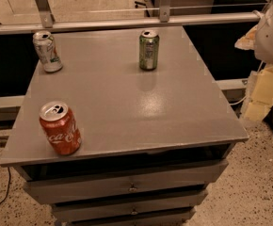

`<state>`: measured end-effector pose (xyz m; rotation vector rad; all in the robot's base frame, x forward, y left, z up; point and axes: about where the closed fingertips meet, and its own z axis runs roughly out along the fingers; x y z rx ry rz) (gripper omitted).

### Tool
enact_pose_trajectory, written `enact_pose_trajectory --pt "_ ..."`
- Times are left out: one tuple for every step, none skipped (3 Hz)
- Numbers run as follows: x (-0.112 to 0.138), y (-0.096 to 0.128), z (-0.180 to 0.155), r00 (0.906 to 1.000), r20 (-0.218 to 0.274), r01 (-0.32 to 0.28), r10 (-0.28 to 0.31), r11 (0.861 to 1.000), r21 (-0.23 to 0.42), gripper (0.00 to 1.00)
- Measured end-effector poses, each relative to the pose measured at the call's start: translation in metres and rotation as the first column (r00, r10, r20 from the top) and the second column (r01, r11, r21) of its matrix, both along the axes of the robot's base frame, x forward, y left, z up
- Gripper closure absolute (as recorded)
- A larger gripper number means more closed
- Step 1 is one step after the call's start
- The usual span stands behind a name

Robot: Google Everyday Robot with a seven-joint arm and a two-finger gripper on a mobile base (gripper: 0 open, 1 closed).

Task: Knock green can over

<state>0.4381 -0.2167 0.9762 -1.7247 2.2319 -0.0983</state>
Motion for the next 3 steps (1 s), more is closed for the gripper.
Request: enact_pose_trajectory --pt "0.000 0.000 0.000 1.0000 0.000 0.000 0.000 1.000 0.000 0.00" --pt "0.036 -0.007 -0.001 0.9981 0.048 0.038 -0.039 0.999 0.016 0.00" --pt "0.101 -0.017 -0.002 0.9865 0.120 0.105 -0.111 0.993 0.057 0.00"
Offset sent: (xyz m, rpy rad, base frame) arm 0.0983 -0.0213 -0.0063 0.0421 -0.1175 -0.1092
